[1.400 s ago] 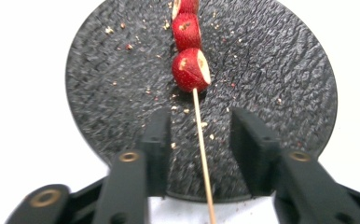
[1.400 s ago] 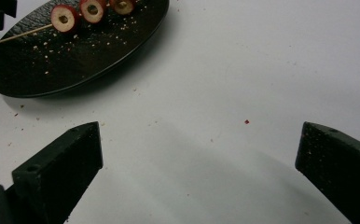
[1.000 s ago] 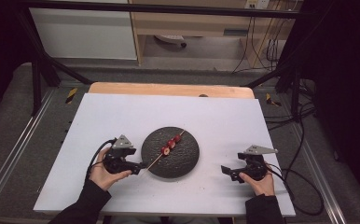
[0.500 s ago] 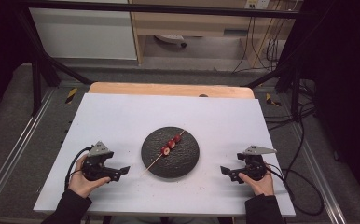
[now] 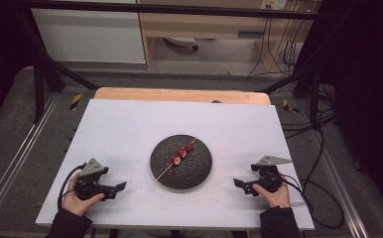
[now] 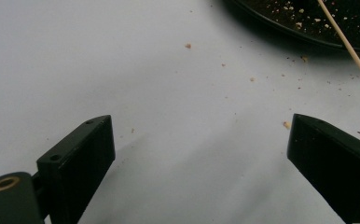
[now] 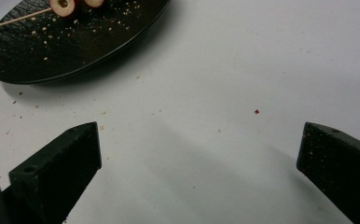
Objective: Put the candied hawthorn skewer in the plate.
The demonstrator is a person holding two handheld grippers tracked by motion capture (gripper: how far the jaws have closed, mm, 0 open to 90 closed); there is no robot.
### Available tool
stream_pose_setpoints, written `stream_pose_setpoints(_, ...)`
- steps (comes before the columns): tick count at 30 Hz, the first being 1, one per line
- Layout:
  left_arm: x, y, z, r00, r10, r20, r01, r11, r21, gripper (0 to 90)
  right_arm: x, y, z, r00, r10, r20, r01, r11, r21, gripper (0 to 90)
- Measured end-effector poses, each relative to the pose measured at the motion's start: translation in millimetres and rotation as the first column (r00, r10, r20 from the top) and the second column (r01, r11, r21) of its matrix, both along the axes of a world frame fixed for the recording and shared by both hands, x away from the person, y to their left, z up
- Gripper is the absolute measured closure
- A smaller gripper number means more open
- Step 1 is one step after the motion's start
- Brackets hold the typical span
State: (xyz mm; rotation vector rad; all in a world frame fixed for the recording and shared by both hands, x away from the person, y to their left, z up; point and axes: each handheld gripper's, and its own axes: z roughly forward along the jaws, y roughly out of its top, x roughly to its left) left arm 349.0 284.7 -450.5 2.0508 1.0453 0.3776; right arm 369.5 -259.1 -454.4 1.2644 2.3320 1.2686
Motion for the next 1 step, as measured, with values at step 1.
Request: stream_pose_setpoints(1, 0.3, -0.7, -0.2, 1.0000, 0.000, 0.000, 0.000, 1.0000, 0.002, 7.2, 0.1, 0.0, -0.2, 1.0000, 0.001, 0.001, -0.001, 1.0000, -0.005, 0.4)
